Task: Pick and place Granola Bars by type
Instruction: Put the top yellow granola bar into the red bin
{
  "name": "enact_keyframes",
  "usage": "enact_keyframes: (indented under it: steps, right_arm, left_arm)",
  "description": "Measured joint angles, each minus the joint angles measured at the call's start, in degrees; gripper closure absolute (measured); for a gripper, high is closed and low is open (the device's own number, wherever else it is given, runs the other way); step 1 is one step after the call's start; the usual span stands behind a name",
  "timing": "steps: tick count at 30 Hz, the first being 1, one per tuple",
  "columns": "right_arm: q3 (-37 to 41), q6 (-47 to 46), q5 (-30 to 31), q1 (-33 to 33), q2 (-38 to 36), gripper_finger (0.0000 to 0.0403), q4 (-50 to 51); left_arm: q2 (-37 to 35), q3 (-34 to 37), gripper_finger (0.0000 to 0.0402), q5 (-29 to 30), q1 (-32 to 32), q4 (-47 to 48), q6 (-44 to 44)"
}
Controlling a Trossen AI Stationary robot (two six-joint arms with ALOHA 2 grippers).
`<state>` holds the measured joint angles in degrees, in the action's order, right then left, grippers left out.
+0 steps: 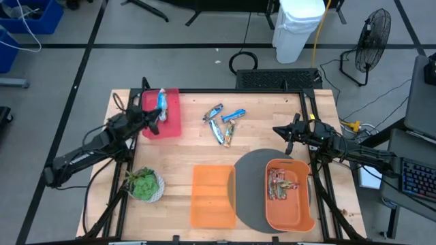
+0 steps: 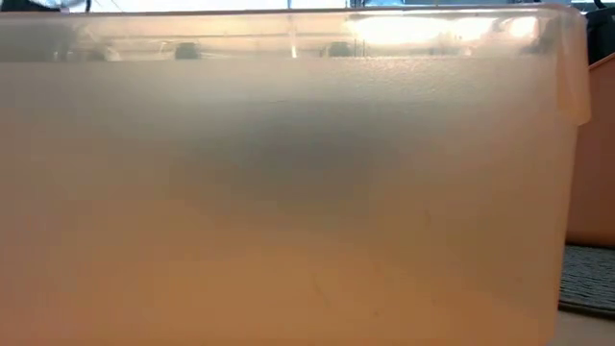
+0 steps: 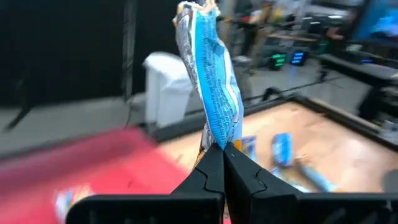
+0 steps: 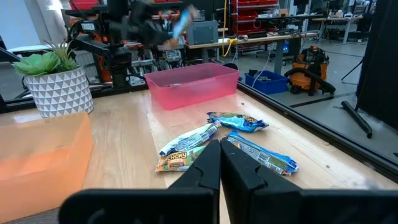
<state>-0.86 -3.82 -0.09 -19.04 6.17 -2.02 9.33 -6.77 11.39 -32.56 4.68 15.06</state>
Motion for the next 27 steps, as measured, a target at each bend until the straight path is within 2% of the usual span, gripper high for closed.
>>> enact_keyframes:
  steps: [3, 8, 17, 24, 27]
  right_arm:
    - [0.0, 0.0, 0.0, 0.0, 0.0, 0.0403, 0.0]
    - [0.0, 0.0, 0.0, 0.0, 0.0, 0.0403, 0.0]
    - [0.0, 0.0, 0.0, 0.0, 0.0, 0.0403, 0.0]
    - [0.0, 0.0, 0.0, 0.0, 0.0, 0.0403, 0.0]
    - [0.0, 0.0, 0.0, 0.0, 0.0, 0.0403, 0.0]
  left_arm:
    - [0.0, 3.5, 0.04, 4.0, 0.0, -1.9, 8.2]
    - [0.0, 5.0, 0.04, 4.1, 0.0, -5.2, 17.1]
    - [1.6, 4.7, 0.0401, 9.5, 0.0, -4.3, 21.2]
    - [8.9, 4.7, 0.0401, 11.3, 0.0, -4.1, 21.6]
    - [13.0, 3.1, 0.0401, 11.6, 0.0, 0.3, 23.2]
